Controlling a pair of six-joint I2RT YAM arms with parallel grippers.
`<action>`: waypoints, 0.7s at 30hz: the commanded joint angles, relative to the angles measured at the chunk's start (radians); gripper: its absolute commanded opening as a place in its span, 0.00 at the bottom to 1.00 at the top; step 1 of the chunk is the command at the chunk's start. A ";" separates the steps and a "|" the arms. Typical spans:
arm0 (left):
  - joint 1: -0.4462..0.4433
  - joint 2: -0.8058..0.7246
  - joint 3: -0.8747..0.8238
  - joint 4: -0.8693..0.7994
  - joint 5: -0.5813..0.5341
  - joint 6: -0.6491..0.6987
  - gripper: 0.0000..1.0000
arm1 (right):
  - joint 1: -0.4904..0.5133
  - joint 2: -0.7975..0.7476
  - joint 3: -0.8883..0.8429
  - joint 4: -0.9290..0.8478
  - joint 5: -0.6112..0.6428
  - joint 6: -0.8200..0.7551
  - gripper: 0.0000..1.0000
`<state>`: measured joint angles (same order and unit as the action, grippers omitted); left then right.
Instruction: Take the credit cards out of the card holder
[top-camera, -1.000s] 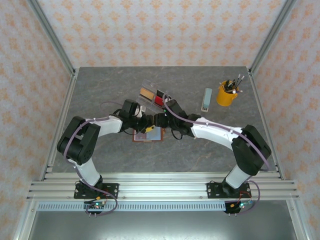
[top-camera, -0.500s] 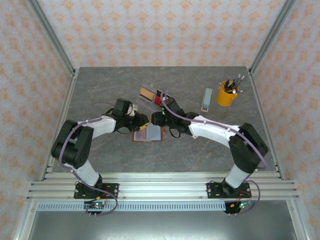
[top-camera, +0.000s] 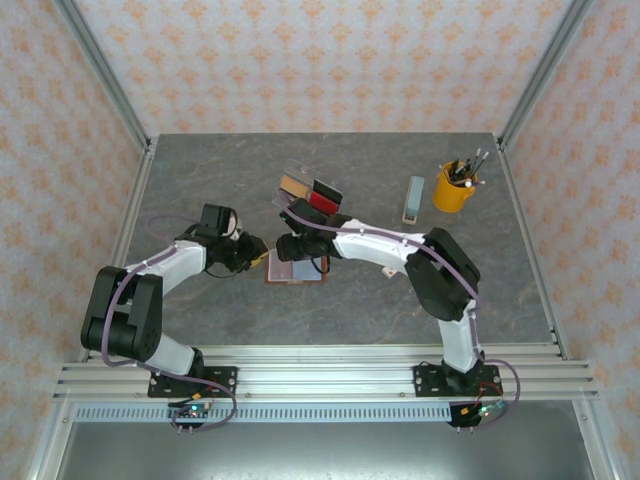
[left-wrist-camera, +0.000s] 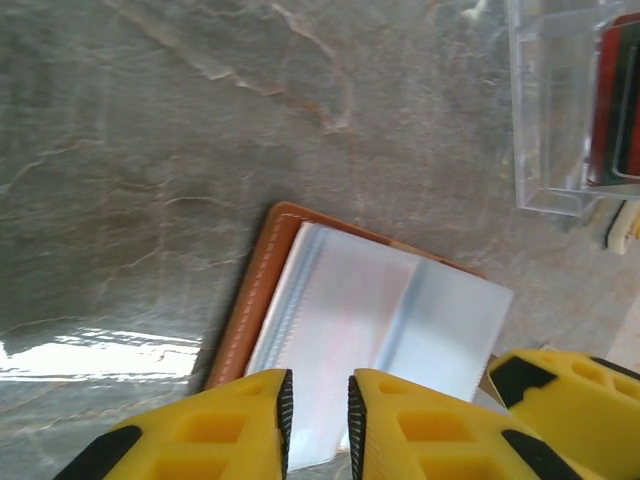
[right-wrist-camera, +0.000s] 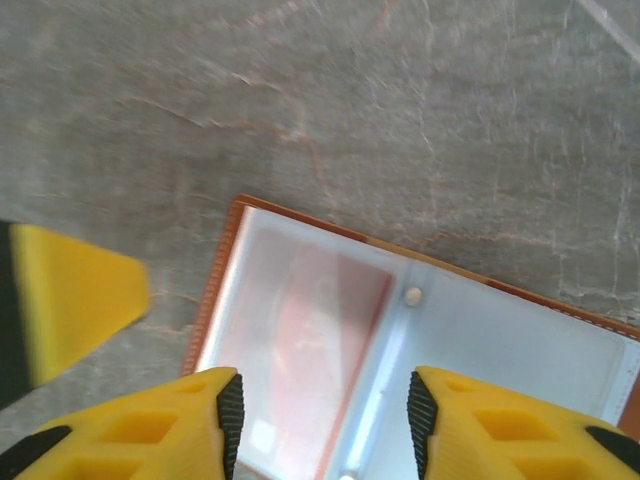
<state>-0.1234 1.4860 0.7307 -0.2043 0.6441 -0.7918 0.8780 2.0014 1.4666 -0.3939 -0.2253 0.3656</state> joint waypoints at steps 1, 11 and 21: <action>0.010 -0.033 -0.008 -0.053 -0.049 0.014 0.29 | -0.004 0.055 0.054 -0.119 0.012 -0.003 0.51; 0.009 -0.013 -0.013 -0.023 0.023 0.019 0.34 | -0.001 0.168 0.146 -0.225 0.020 -0.023 0.51; -0.002 0.025 -0.011 0.020 0.078 0.020 0.34 | -0.001 0.213 0.155 -0.269 0.068 -0.035 0.41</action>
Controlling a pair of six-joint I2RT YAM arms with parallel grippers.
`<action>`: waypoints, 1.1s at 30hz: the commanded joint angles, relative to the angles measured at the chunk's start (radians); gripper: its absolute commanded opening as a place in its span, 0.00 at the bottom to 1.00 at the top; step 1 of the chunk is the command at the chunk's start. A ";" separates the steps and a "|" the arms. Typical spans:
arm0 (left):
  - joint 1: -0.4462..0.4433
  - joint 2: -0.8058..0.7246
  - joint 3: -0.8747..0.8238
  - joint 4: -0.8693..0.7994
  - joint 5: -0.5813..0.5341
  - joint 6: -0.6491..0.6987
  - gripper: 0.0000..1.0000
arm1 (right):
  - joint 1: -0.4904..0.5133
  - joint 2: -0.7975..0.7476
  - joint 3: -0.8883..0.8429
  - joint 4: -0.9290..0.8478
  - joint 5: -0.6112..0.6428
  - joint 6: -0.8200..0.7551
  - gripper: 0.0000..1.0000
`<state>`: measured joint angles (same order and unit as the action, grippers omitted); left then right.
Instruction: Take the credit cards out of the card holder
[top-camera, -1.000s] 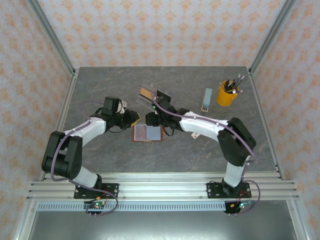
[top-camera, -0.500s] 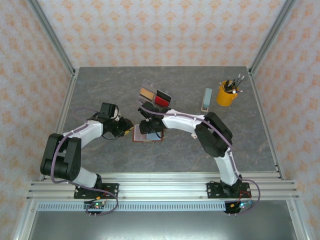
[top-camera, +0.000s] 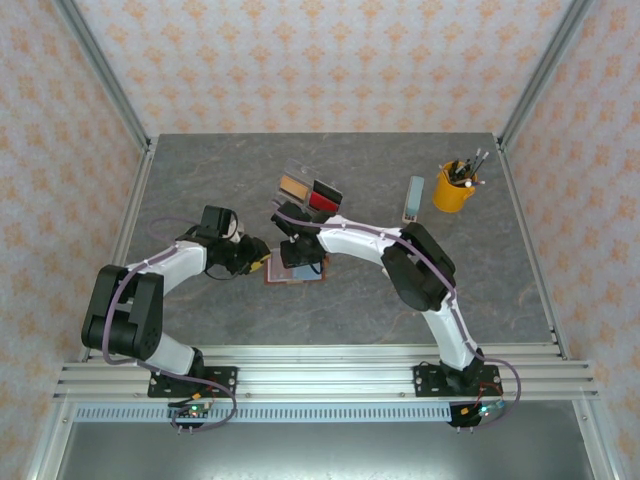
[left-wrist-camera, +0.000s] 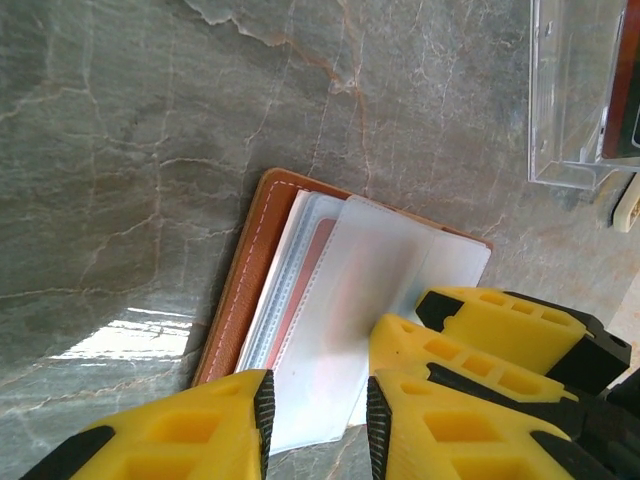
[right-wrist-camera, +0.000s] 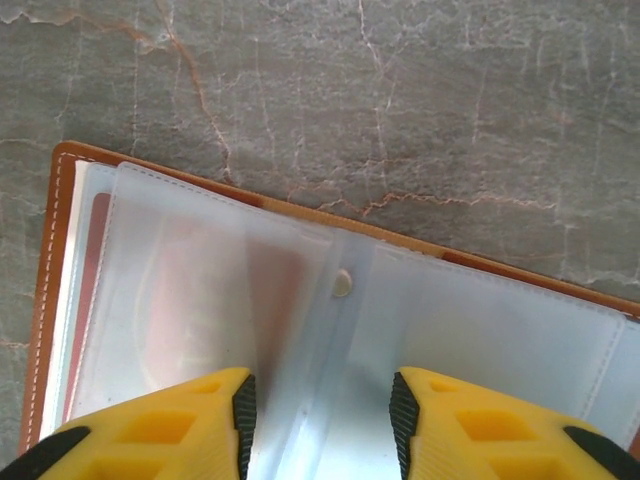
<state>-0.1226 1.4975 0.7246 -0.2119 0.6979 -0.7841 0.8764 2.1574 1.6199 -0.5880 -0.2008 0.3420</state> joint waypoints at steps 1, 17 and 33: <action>-0.003 0.018 -0.004 0.028 0.025 0.015 0.34 | 0.001 0.061 0.001 -0.078 0.044 -0.013 0.41; -0.058 0.089 0.049 0.006 0.006 0.045 0.33 | 0.001 0.065 -0.009 -0.065 0.026 -0.018 0.36; -0.060 0.144 0.106 0.006 -0.038 0.090 0.31 | -0.002 0.050 -0.028 -0.040 0.003 -0.024 0.30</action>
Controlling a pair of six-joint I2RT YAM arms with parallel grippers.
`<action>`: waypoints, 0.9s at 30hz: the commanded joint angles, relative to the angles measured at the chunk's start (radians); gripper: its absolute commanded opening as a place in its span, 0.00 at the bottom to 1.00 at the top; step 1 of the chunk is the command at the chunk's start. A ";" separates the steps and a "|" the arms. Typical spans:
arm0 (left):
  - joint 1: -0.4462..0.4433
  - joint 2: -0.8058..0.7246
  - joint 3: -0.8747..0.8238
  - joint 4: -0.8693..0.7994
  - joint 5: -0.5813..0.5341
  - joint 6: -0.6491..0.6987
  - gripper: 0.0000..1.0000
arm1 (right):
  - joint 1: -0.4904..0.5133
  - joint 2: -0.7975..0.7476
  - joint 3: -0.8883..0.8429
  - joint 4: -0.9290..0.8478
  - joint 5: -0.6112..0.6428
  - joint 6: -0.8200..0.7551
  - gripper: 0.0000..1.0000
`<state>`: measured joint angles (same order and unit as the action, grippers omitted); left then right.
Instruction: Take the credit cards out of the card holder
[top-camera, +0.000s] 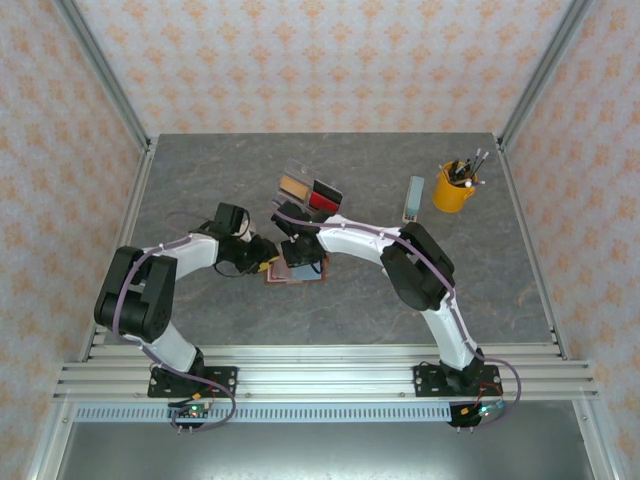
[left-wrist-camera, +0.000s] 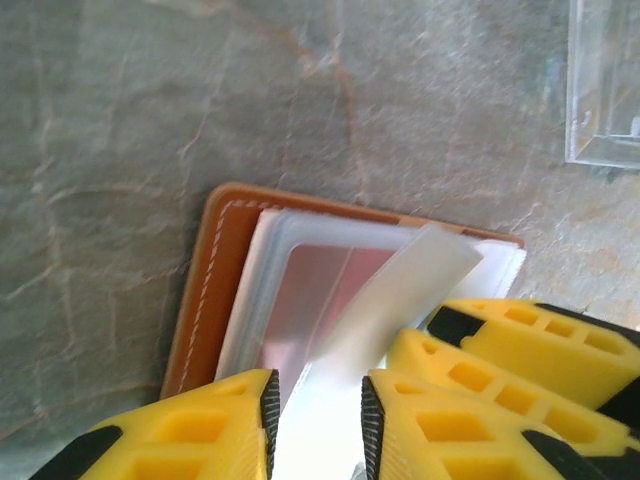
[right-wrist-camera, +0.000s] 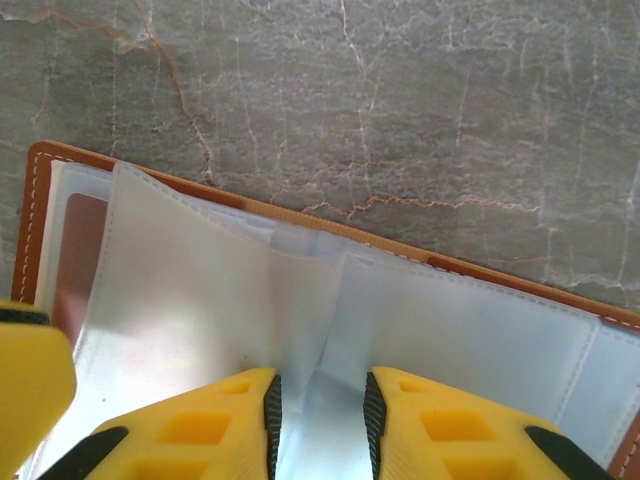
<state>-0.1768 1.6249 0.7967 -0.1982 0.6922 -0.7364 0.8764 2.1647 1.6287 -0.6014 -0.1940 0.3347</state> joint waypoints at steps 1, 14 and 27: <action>-0.006 0.025 0.039 -0.004 -0.028 0.046 0.31 | -0.002 0.042 -0.038 -0.026 -0.006 -0.019 0.29; -0.005 0.088 0.048 0.038 0.016 0.077 0.30 | -0.011 0.011 -0.073 0.021 -0.052 -0.020 0.27; -0.006 0.101 0.028 0.141 0.122 0.046 0.29 | -0.036 -0.172 -0.185 0.163 -0.081 -0.004 0.33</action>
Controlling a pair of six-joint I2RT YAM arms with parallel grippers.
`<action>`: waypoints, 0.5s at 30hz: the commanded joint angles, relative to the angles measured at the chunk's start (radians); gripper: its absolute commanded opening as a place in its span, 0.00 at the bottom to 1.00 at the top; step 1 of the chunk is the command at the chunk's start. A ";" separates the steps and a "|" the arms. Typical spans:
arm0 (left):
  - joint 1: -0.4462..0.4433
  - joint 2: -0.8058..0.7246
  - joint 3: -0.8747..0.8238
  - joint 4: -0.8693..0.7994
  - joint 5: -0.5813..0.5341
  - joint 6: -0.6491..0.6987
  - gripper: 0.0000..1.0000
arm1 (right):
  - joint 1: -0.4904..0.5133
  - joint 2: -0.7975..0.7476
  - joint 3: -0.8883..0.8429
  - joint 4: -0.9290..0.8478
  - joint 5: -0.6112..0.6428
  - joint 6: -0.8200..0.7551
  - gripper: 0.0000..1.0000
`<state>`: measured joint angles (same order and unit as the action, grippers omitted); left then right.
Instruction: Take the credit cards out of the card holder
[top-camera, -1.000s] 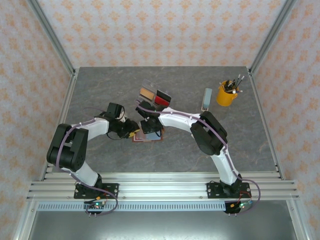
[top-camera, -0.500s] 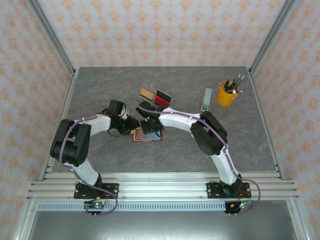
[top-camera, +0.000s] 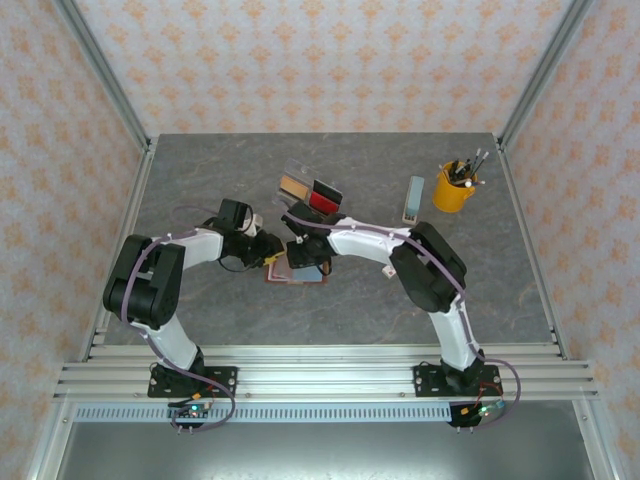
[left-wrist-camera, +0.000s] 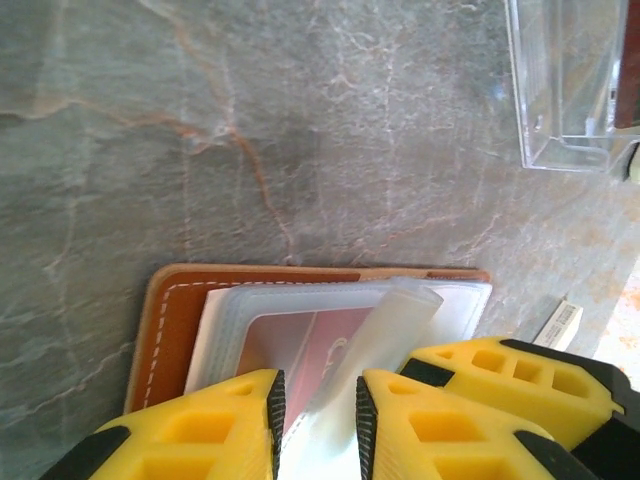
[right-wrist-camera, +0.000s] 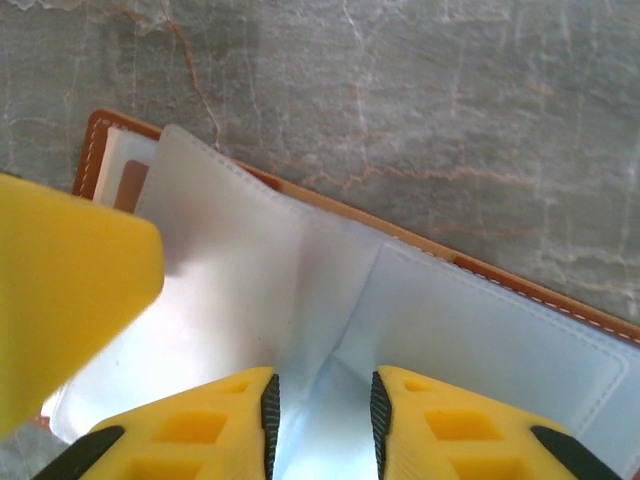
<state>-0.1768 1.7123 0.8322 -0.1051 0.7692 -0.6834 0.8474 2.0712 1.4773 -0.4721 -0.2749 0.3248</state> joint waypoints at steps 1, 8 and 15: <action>-0.005 0.013 -0.010 0.054 0.047 -0.011 0.29 | -0.010 -0.104 -0.054 0.053 0.000 0.013 0.34; -0.013 0.013 -0.041 0.166 0.117 -0.069 0.29 | -0.016 -0.242 -0.185 0.172 -0.001 0.029 0.37; -0.062 -0.006 -0.030 0.161 0.128 -0.077 0.32 | -0.031 -0.363 -0.291 0.262 0.094 0.056 0.38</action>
<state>-0.2192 1.7172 0.8028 0.0349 0.8703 -0.7444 0.8276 1.7660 1.2198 -0.2710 -0.2520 0.3576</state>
